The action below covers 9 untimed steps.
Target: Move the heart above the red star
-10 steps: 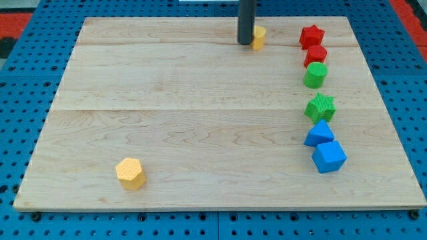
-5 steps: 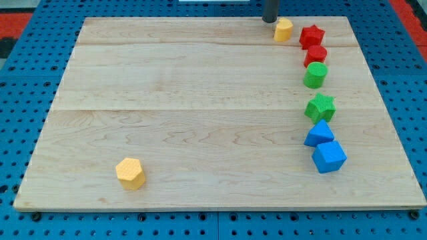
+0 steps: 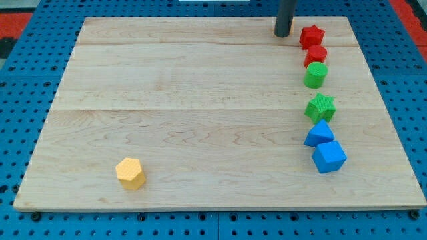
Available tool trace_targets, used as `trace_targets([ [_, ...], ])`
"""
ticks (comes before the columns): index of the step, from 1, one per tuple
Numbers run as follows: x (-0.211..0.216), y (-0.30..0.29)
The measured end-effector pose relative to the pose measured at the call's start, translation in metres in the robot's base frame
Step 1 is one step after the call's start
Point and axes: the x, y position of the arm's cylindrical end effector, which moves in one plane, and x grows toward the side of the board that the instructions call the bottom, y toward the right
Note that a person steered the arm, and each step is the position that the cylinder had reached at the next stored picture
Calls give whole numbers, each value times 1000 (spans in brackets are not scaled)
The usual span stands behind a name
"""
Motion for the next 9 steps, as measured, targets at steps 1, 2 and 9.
trace_targets([
  [1, -6, -32],
  [2, -24, -25],
  [9, -45, 27],
])
